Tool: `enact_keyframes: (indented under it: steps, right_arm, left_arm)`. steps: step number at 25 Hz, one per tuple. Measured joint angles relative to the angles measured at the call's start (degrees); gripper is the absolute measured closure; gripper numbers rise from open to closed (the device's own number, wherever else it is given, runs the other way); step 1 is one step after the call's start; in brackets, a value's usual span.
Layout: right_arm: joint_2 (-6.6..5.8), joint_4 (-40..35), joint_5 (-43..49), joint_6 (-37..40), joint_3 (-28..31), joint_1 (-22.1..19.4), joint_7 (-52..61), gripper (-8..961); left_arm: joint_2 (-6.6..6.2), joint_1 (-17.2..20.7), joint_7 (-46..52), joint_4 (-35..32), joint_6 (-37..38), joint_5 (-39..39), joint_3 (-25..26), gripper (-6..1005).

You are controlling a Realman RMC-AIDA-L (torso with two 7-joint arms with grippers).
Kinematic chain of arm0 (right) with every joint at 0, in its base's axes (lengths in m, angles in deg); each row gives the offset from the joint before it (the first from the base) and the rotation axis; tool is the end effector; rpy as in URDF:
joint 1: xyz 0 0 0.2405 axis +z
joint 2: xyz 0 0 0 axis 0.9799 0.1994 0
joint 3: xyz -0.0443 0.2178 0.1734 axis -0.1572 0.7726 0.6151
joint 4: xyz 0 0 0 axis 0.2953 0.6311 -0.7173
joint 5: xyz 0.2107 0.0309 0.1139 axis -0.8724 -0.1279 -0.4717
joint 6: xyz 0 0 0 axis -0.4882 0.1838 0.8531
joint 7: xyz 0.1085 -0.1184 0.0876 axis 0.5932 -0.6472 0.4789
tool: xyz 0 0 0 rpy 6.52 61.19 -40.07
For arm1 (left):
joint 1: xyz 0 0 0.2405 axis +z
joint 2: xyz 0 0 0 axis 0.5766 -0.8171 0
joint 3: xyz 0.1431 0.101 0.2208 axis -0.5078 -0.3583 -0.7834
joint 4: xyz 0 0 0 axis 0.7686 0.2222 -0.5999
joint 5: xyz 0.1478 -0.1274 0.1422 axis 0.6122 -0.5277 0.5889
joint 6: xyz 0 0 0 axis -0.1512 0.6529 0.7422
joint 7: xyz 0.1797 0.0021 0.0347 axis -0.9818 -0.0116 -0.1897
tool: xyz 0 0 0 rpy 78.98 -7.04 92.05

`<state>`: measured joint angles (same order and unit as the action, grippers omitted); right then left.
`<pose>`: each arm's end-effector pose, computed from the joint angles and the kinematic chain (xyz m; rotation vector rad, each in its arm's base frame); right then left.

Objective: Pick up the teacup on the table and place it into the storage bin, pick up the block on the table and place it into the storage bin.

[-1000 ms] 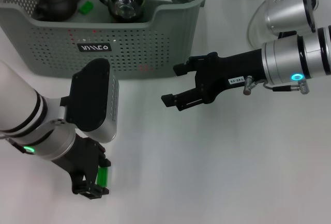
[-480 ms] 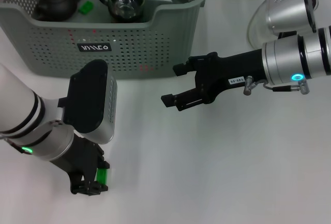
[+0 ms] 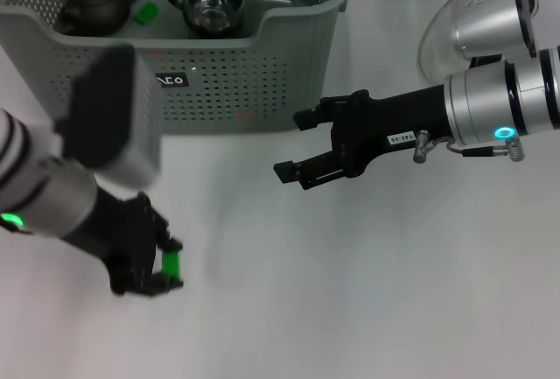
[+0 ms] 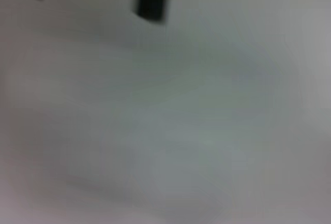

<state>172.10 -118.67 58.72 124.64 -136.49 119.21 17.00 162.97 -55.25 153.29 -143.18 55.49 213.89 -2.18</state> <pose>0.1755 0.4151 -0.1188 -3.0047 0.4812 0.3880 -0.2400 0.3226 -0.0462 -2.9947 -0.2031 0.5893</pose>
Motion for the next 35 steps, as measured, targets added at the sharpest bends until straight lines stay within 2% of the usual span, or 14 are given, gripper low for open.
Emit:
enact_keyframes:
  steps: [3, 7, 8, 9, 10, 13, 17, 21, 23, 26, 29, 32, 34, 35]
  right_arm:
    - [-0.11, 0.03, 0.11, 0.18, 0.00, -0.04, 0.00, -2]
    - [-0.29, 0.12, 0.11, 0.89, 0.00, -0.58, -0.58, -2]
    - [-0.35, 0.13, 0.09, 1.47, 0.04, -0.80, -0.97, -3]
    - [-0.35, 0.13, 0.09, 1.47, 0.04, -0.80, -0.97, -3]
    - [-0.36, 0.13, 0.07, 1.83, 0.17, -0.85, -1.01, -3]
    - [-0.42, 0.07, 0.08, 3.56, 1.21, -0.86, -1.03, -3]
    - [-0.50, -0.20, 0.10, 5.33, 2.27, -0.65, -0.81, -3]
    - [-0.52, 0.02, 0.12, 5.44, 2.92, -0.39, -0.84, -3]
    - [-0.52, 0.10, 0.08, 5.38, 2.98, -0.35, -0.92, -3]
    - [-0.53, 0.15, -0.01, 5.22, 2.99, -0.30, -0.97, -3]
    - [-0.54, -0.13, -0.02, 5.31, 3.00, -0.12, -0.97, -3]
    - [-1.10, -0.45, -0.10, 5.96, 3.16, -0.11, -1.03, -3]
    - [-1.41, -0.44, -0.17, 6.59, 3.72, -0.10, -1.48, -2]
    - [-1.57, -0.31, -0.19, 7.48, 4.67, -0.31, -2.43, -2]
  left_arm:
    - [-0.16, -2.40, -0.11, -0.59, 2.46, -5.05, 9.38, 590]
    - [-1.31, -8.46, -0.42, 3.20, 4.55, -12.74, 29.23, 591]
    - [-2.39, -10.73, -0.33, 5.54, 5.64, -15.02, 35.40, 591]
    - [-3.19, -11.91, -0.17, 6.71, 6.02, -16.21, 38.58, 591]
    - [-4.71, -13.68, 0.28, 9.29, 6.78, -18.48, 43.79, 591]
    - [-8.50, -16.81, 2.27, 15.18, 5.64, -23.33, 52.34, 590]
    - [-12.36, -19.39, 4.57, 24.51, -5.04, -25.40, 53.63, 590]
    - [-15.08, -22.29, 5.15, 36.39, -17.87, -25.15, 49.07, 590]
    - [-15.75, -23.13, 5.82, 40.83, -23.44, -25.11, 45.46, 589]
    - [-15.98, -24.09, 6.57, 44.12, -28.86, -25.10, 42.10, 554]
    - [-15.82, -24.12, 7.07, 43.39, -29.28, -25.70, 42.30, 501]
    - [-15.61, -22.64, 7.60, 40.48, -25.77, -28.17, 45.11, 449]
    - [-15.76, -21.03, 7.44, 39.12, -19.87, -31.03, 47.78, 414]
    - [-16.06, -19.37, 6.25, 38.82, -11.64, -34.17, 49.43, 396]
